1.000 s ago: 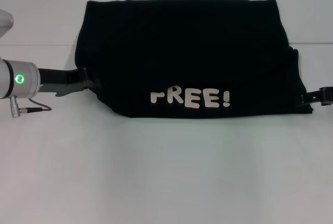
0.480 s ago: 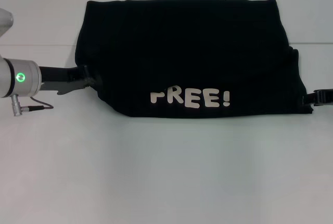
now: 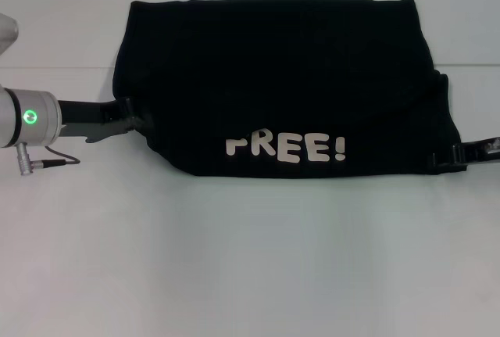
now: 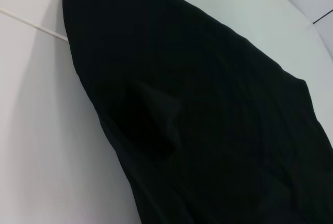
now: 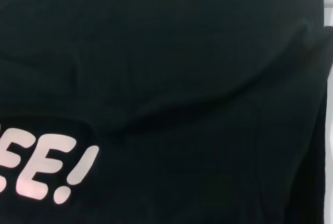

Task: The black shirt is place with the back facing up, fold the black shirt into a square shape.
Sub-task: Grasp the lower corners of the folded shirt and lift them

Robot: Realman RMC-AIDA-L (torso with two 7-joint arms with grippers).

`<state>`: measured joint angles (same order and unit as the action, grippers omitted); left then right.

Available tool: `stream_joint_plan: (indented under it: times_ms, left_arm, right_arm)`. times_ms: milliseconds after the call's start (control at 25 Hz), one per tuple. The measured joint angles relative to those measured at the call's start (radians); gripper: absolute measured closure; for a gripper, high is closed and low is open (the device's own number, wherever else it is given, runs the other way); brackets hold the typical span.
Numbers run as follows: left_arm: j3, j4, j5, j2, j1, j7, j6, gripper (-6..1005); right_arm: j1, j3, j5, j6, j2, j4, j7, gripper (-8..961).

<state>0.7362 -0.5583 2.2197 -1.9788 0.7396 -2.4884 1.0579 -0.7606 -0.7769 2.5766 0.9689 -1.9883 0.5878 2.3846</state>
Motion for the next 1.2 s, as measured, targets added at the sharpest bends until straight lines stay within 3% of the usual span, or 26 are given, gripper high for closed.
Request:
stream_joint_plan:
  times_ms: [120, 520, 640, 800, 880, 920, 1040, 1200]
  left_arm:
    - [0.0, 0.0, -0.001, 0.0, 0.0, 0.0, 0.001, 1001]
    - [0.0, 0.0, -0.002, 0.003, -0.002, -0.002, 0.017, 1001]
    - [0.001, 0.0, 0.0, 0.013, 0.001, -0.005, 0.059, 1001]
    - [0.017, -0.001, 0.007, 0.044, 0.011, -0.01, 0.179, 1000]
    - [0.021, -0.001, 0.012, 0.062, 0.013, -0.011, 0.259, 1000]
    - [0.022, -0.001, 0.017, 0.07, 0.013, -0.01, 0.304, 1000]
    - [0.023, -0.006, 0.04, 0.089, 0.004, 0.0, 0.443, 1000]
    - [0.023, -0.039, 0.092, 0.093, -0.02, 0.01, 0.6, 1000]
  right_arm:
    - [0.0, 0.004, -0.005, 0.007, 0.002, 0.008, 0.005, 454]
    - [0.0, 0.008, -0.007, 0.034, 0.015, 0.013, 0.015, 860]
    - [0.005, 0.025, -0.008, 0.082, 0.021, 0.039, 0.015, 869]
    - [0.021, 0.046, -0.003, 0.224, 0.032, 0.12, 0.034, 882]
    - [0.034, 0.043, -0.001, 0.329, 0.047, 0.161, 0.056, 888]
    - [0.045, 0.042, 0.011, 0.442, 0.064, 0.19, 0.074, 891]
    - [0.06, 0.046, 0.03, 0.544, 0.072, 0.22, 0.084, 892]
    - [0.104, 0.051, 0.048, 0.733, 0.065, 0.292, 0.087, 891]
